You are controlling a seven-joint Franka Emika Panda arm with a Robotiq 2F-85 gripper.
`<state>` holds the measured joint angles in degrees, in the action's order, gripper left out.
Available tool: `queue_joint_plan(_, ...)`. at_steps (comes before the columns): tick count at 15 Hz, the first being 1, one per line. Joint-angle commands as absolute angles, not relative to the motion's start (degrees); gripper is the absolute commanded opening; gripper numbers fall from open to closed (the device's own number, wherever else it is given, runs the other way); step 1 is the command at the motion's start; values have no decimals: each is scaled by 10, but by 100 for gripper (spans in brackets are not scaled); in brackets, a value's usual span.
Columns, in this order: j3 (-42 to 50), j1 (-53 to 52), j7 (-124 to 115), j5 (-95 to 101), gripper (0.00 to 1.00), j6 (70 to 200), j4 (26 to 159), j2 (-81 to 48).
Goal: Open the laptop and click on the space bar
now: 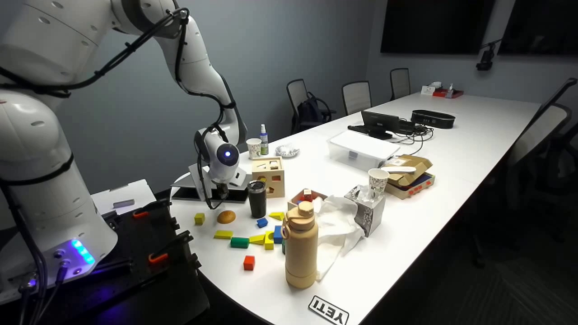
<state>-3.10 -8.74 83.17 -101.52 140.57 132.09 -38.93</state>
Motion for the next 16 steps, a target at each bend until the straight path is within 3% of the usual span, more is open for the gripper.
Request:
queue_joint_plan(1,-22,-101,854,-1050,100,1397,1298,-411)
queue_joint_plan(16,-26,-108,865,-1097,100,1349,1282,-427)
